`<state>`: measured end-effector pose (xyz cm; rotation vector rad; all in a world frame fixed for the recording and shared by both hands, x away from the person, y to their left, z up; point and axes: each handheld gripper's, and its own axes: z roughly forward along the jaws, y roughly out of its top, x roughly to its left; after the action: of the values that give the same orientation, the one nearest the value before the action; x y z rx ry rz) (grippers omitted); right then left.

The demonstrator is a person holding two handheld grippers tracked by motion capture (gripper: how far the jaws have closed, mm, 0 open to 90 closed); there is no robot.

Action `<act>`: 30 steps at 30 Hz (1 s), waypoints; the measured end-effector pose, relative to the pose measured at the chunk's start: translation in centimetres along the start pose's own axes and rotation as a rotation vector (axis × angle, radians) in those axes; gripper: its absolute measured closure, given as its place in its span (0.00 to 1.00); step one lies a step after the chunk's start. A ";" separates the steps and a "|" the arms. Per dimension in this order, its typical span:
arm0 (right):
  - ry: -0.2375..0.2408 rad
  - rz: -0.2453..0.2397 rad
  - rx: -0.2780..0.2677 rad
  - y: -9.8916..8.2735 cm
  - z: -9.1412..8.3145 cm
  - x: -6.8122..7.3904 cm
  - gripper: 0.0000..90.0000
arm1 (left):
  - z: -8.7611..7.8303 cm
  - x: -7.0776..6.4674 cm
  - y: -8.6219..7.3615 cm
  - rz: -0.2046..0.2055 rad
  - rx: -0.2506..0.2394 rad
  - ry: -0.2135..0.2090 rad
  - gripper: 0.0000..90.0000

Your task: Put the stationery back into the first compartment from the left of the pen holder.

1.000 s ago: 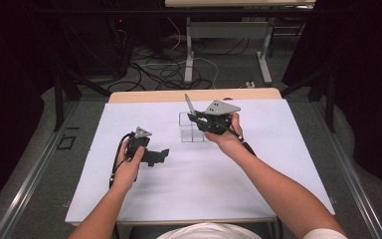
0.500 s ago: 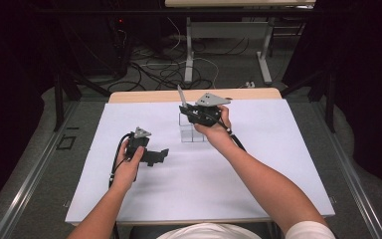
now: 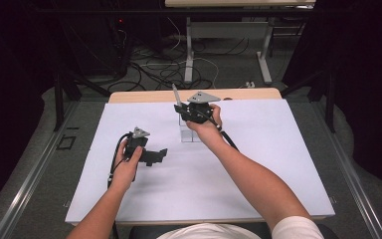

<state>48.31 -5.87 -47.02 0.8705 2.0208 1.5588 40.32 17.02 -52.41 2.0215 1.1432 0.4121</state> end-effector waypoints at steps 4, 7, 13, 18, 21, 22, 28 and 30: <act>-0.015 0.010 0.022 -0.3 0.3 0.1 0.88 | 0.0 0.0 0.0 0.003 0.001 -0.002 0.00; -0.026 0.027 0.040 -0.7 0.6 0.0 0.88 | 0.1 0.0 0.0 0.007 0.002 0.000 0.00; -0.044 0.090 0.060 -1.2 1.0 -0.1 0.88 | 0.1 -0.1 0.0 0.011 0.005 -0.002 0.00; -0.052 0.092 0.099 -1.4 1.1 0.0 0.88 | 0.1 -0.1 0.0 0.010 0.009 -0.005 0.00; -0.057 0.083 0.099 -1.6 1.2 0.1 0.88 | 0.1 -0.1 0.0 0.010 0.011 -0.002 0.00; -0.055 0.081 0.107 -1.7 1.2 0.1 0.88 | 0.1 -0.1 0.0 0.011 0.010 -0.004 0.00; -0.057 0.092 0.147 -2.1 1.0 0.0 0.88 | 0.1 -0.2 0.0 0.012 0.012 -0.002 0.00; -0.059 0.082 0.130 -2.1 1.1 0.0 0.88 | 0.1 -0.2 0.0 0.014 0.013 -0.003 0.00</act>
<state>48.64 -5.51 -49.35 1.0485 2.0866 1.4395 40.28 16.84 -52.51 2.0413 1.1336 0.4101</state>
